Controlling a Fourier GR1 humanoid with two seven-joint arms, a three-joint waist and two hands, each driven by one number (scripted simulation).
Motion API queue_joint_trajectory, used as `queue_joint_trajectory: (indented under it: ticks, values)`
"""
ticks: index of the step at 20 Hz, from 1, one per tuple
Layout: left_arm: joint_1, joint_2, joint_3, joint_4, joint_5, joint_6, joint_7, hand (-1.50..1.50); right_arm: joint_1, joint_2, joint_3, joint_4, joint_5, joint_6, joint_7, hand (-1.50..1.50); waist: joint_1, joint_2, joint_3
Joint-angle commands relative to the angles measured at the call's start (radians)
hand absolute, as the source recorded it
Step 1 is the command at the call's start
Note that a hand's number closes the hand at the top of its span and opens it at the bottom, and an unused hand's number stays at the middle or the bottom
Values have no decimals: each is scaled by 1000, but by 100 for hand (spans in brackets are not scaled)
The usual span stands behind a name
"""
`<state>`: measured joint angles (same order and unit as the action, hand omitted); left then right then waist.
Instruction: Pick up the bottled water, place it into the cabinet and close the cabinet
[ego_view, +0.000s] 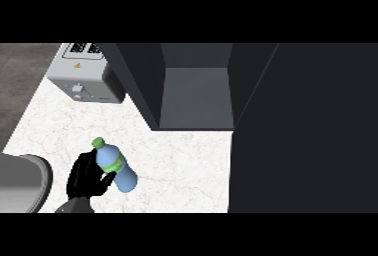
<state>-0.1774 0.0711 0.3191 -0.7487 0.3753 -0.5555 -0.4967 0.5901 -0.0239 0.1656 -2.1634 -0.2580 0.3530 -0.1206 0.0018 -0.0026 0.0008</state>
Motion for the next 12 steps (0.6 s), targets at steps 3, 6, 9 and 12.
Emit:
queue_joint_trajectory:
  ticks: [3, 6, 9, 12]
  values:
    - [84, -68, -95, -287, 55, 129, 169, 150, 18, -15, -15, 1, -19, 14, -25, -150, 0, -2, 1]
    - [133, -70, -133, -372, 70, 131, 187, 150, 35, 3, 46, 8, 49, 10, -55, -150, -3, 0, 0]
    - [155, -70, -240, -467, 88, 214, 227, 150, 29, 6, 50, -33, 22, -24, 7, -150, -3, 0, 0]
    - [114, -71, -293, -552, 98, 327, 239, 150, -50, -28, -35, 40, -53, 10, 2, -150, -2, 1, 0]
